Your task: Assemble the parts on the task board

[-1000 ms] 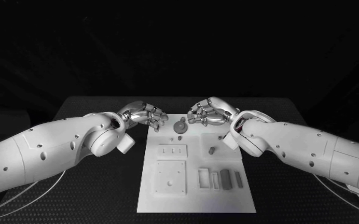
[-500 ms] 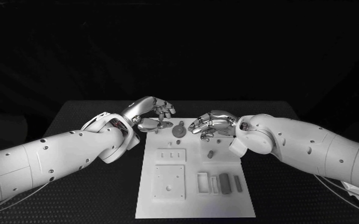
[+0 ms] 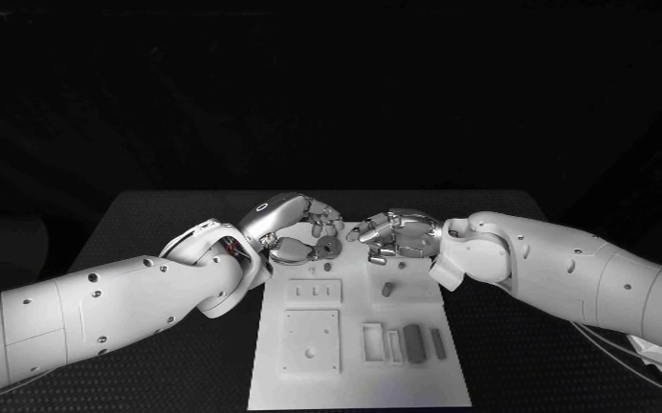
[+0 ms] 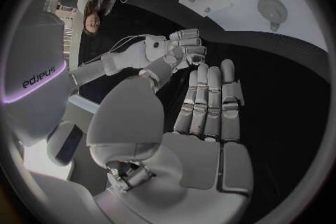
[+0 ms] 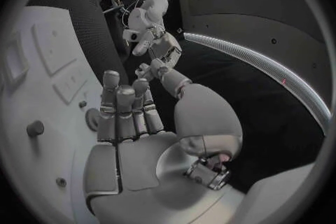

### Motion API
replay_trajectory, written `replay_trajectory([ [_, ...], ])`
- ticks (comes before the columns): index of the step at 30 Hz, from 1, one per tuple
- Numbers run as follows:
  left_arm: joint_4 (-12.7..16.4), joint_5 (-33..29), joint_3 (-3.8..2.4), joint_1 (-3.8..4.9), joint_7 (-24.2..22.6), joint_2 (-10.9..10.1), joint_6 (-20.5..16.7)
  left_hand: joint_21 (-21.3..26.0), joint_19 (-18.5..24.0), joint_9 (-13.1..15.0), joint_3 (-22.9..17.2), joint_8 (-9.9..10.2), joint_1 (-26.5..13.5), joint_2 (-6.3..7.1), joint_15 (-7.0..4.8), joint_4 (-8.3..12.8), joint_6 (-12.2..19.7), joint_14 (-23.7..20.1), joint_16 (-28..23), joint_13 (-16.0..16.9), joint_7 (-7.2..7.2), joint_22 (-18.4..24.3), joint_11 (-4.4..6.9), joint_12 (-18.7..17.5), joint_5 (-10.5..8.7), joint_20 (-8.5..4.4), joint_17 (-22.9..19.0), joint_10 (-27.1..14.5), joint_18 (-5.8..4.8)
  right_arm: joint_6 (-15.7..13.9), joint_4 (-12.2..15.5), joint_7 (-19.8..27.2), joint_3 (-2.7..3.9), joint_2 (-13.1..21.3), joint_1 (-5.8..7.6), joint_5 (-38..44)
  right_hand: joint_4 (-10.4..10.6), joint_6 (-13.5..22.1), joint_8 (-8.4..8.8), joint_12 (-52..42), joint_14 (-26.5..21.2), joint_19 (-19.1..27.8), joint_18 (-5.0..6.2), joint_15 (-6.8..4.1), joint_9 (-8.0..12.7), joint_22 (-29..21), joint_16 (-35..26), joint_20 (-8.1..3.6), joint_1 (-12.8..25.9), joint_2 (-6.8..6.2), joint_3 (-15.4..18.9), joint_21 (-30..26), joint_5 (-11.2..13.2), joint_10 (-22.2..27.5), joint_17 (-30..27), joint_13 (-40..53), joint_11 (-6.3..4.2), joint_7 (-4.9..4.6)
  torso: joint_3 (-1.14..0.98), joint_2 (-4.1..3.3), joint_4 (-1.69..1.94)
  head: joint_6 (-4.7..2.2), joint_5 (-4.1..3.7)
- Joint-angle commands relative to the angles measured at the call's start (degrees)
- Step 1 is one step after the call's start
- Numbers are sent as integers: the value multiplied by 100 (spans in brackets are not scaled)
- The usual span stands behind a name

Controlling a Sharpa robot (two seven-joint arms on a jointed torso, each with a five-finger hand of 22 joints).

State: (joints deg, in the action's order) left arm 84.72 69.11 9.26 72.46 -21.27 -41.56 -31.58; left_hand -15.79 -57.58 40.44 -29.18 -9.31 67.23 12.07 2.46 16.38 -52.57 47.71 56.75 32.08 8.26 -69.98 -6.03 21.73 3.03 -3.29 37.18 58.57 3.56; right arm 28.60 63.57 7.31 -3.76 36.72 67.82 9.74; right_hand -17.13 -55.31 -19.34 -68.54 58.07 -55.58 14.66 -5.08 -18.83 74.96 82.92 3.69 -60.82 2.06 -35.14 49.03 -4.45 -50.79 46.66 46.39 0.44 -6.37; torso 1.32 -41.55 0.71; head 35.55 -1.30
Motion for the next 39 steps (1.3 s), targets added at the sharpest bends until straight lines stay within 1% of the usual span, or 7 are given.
replay_trajectory([
  [1,77,185,-3,-1,-132,11,-21,6,-49,-19,52,-42,-2,-75,-15,-4,-102,40,42,42,-2,-24,46,87,-8,0,19,-17,14,383,-5,-37,1,-3,-1,-233,161,-38,-262,33,-53,23,34,6,-1408,89,-21,2,63,-5,-198,-18,-17,23,-6,5,7,10,1,-3,-12,-10,0],
  [3,104,168,-3,-1,-142,12,-39,2,-58,-35,78,-51,-23,-91,-20,-9,-137,47,51,60,-2,-35,51,129,-7,-5,29,-29,13,284,4,-119,1,-4,-1,-164,161,-36,-262,34,-55,24,34,6,-1409,90,-21,3,65,-3,-199,-19,-17,24,-5,5,7,10,2,-3,-11,-10,2],
  [8,119,47,-4,-1,-163,51,-81,-39,-153,-104,148,-27,-124,-154,-71,-38,-145,141,102,108,-1,-76,101,277,-9,-48,62,9,26,270,37,-133,1,-9,-1,-7,155,-32,-263,36,-60,27,34,5,-1412,91,-21,4,67,1,-202,-20,-17,29,-3,6,8,8,1,-2,-7,-15,1],
  [18,168,-28,-6,-1,-122,103,-49,-92,-267,-195,164,45,-199,-246,-131,-77,-49,254,145,143,28,-130,156,427,-10,-104,89,75,34,304,103,-164,1,-25,-1,110,145,-31,-266,37,-66,31,34,5,-1416,92,-21,5,66,3,-206,-21,-17,32,-1,8,8,7,-2,-6,-8,-1,-2],
  [26,164,-32,-6,-1,-58,117,29,-148,-370,-218,145,-5,-197,-373,-193,-92,-157,364,190,164,86,-184,203,530,-9,-157,116,146,34,380,146,-152,1,-25,-1,141,140,-30,-268,38,-69,33,34,5,-1419,92,-21,6,67,4,-207,-22,-17,34,0,9,9,6,-3,-5,-10,22,1],
  [34,167,-32,-6,0,-9,119,140,-187,-449,-224,131,-112,-233,-538,-249,-127,-379,467,219,156,-4,-237,248,605,-8,-212,139,217,23,420,171,-170,1,-24,-1,140,137,-28,-270,39,-72,35,34,5,-1421,93,-21,7,70,5,-208,-22,-16,36,1,10,9,6,-5,-3,-10,37,5],
  [39,160,-31,-6,0,44,118,176,-236,-537,-237,112,-183,-242,-691,-302,-144,-542,562,258,147,-78,-289,292,665,-6,-262,168,307,17,486,203,-164,1,-18,-1,136,135,-28,-271,39,-74,36,34,5,-1423,94,-20,8,72,4,-207,-22,-16,37,2,11,10,5,-5,-4,-11,43,9],
])
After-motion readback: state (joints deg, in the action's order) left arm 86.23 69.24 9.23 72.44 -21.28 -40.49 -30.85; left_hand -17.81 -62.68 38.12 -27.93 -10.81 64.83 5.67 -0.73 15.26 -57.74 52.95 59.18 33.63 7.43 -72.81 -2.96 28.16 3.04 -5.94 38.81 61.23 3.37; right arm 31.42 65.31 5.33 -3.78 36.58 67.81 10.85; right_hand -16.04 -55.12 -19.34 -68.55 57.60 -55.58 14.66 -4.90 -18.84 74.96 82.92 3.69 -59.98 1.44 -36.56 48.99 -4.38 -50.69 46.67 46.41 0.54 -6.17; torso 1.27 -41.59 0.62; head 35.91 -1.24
